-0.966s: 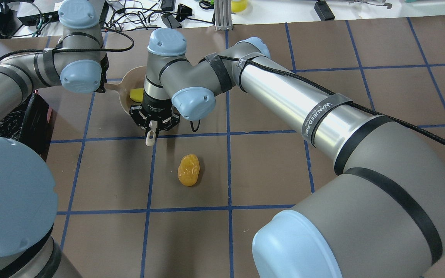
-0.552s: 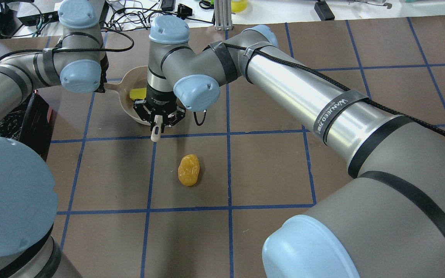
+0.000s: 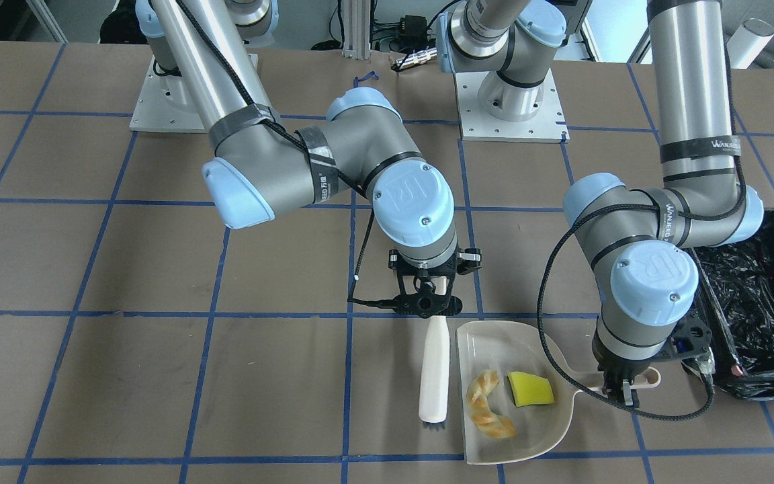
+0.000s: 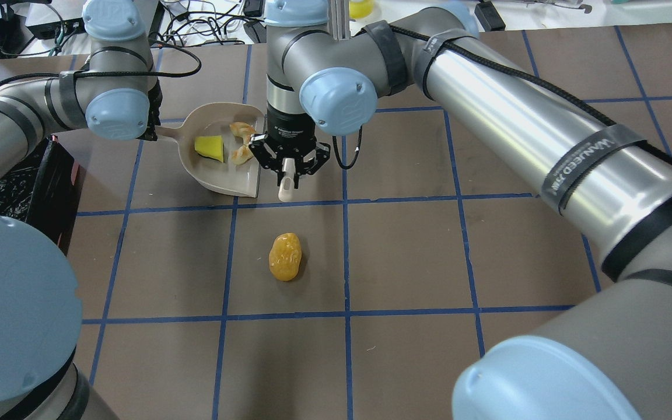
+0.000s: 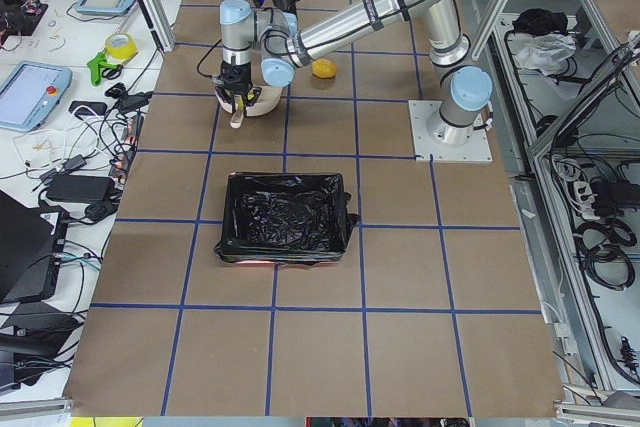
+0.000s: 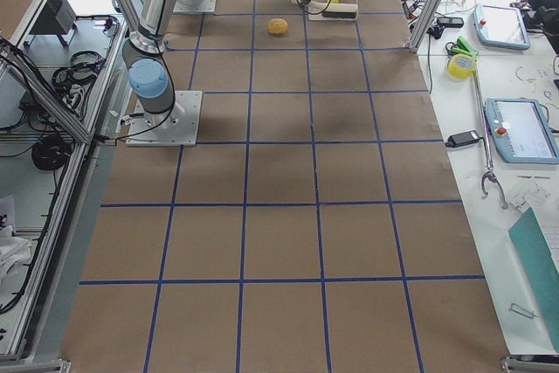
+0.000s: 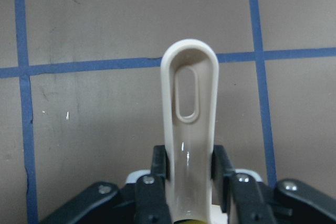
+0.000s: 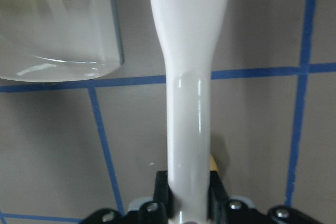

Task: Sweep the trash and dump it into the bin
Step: 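Move brush behind potato with right gripper while left pulls dustpan nearer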

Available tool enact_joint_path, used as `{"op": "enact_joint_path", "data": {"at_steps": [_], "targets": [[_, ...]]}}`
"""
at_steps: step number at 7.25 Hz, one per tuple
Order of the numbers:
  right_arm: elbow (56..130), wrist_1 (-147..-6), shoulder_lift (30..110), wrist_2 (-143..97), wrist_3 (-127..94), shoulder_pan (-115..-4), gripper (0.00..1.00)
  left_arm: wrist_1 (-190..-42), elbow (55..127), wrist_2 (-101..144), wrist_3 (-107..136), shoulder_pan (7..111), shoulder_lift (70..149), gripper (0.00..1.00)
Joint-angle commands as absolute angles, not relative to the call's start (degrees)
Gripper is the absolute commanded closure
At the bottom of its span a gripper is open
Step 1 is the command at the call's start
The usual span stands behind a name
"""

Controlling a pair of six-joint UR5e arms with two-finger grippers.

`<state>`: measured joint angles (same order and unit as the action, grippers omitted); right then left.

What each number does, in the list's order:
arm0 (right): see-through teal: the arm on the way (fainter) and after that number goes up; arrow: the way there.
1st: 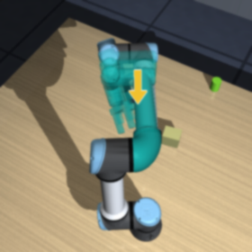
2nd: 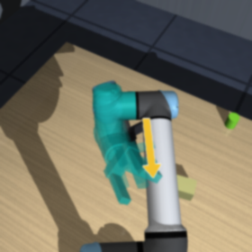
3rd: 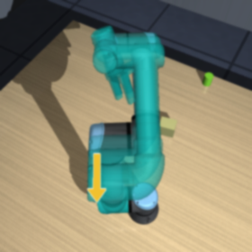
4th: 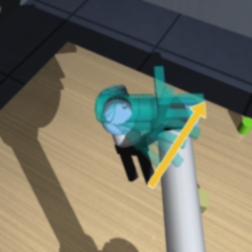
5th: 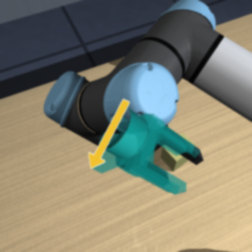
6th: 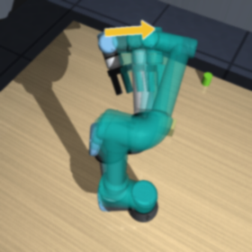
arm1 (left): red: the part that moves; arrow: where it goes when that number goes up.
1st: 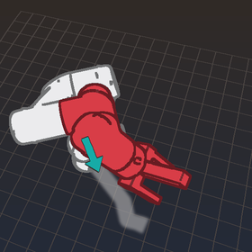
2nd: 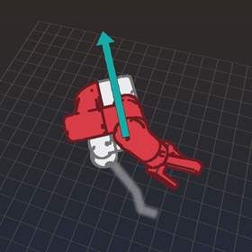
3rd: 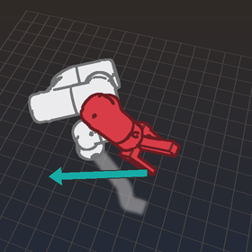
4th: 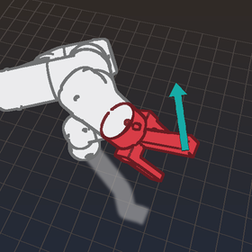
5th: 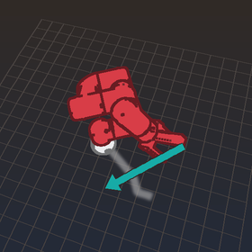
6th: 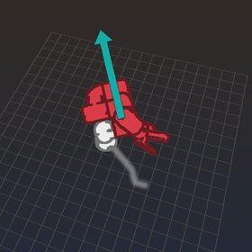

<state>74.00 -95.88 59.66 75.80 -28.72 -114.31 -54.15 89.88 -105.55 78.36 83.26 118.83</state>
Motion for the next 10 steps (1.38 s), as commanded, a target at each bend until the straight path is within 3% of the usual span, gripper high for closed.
{"op": "enact_joint_path", "data": {"at_steps": [1,3,4,7,10], "targets": [[87.4,-95.0,71.4,77.4,-28.7,-113.1,0.92,-55.3,93.0,-105.7,78.1,83.1,116.5,1.0],[101.3,-98.2,80.5,77.3,-32.1,-113.8,0.91,-56.6,97.6,-105.7,78.1,82.8,112.8,1.0],[104.6,-98.5,82.1,77.0,-34.8,-114.7,0.91,-56.6,99.6,-106.1,78.2,82.8,110.8,1.0],[106.4,-99.5,81.3,76.4,-43.6,-123.6,0.92,-56.5,106.9,-105.9,78.9,83.0,105.3,1.0],[106.5,-99.1,81.2,76.1,-44.3,-123.9,0.91,-50.9,114.7,-105.6,77.2,83.0,100.6,1.0]]}}
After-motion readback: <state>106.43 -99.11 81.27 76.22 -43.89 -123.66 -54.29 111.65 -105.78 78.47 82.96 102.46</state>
